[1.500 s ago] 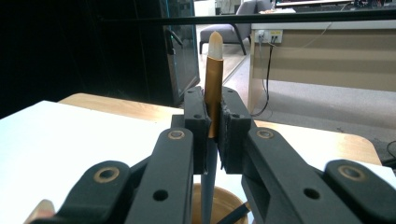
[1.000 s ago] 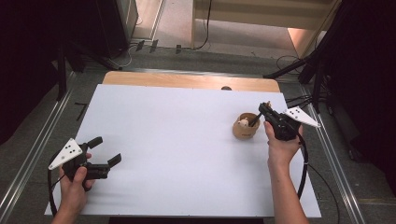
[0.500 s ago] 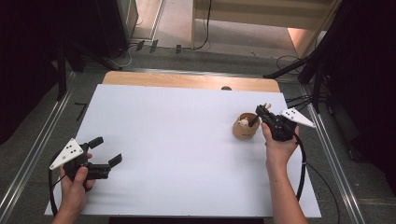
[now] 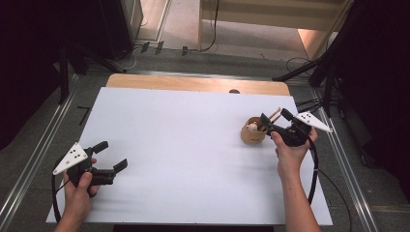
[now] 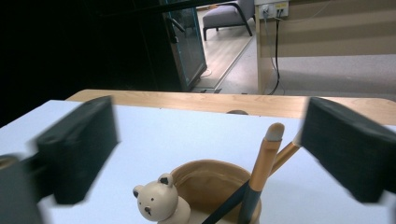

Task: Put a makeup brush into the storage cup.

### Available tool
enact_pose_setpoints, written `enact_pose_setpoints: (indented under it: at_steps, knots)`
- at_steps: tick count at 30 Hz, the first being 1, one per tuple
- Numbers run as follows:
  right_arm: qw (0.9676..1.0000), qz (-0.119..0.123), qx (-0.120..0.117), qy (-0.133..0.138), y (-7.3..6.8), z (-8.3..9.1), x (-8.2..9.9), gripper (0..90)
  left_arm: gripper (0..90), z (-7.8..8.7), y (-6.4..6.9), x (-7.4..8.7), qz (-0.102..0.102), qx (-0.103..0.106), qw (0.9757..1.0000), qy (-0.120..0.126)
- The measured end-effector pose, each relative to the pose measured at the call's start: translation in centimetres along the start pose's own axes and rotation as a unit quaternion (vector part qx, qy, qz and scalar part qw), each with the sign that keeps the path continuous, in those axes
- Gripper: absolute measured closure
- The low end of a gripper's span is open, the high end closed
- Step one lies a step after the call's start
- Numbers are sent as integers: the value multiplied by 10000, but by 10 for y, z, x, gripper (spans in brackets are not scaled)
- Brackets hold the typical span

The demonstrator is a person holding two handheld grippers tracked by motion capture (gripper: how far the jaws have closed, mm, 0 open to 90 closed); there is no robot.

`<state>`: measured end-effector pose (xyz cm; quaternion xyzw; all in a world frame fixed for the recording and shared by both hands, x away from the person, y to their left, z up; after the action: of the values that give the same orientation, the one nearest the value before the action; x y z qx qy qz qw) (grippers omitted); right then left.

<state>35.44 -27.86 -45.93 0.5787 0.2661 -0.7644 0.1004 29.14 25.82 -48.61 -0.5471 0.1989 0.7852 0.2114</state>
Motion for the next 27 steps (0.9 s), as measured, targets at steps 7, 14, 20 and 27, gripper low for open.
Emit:
enact_pose_setpoints:
  at_steps: [7,14,20,27]
  knots:
    - [9999,80,-134,6,-5,3,3,0,0,-2,0,0,18,16,10000,10]
    - [9997,87,-152,-146,-5,9,13,0,0,-2,-2,0,25,24,10000,30]
    - [9997,120,-173,-105,-3,20,18,0,0,-2,-2,-1,16,19,10000,32]
    - [9994,238,-230,-126,-4,33,26,0,0,-1,-3,-1,30,3,10000,40]
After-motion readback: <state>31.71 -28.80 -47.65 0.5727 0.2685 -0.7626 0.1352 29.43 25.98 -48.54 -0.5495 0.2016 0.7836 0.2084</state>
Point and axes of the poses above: each handheld gripper's, and its own axes: z roughly backward along the jaws, x roughly out of its underside, y roughly to its right, the point moved 5 cm from there along -z, roughly forward along the jaws, and after that the axes turned 10 degrees about -x, right-handed, at the moved point
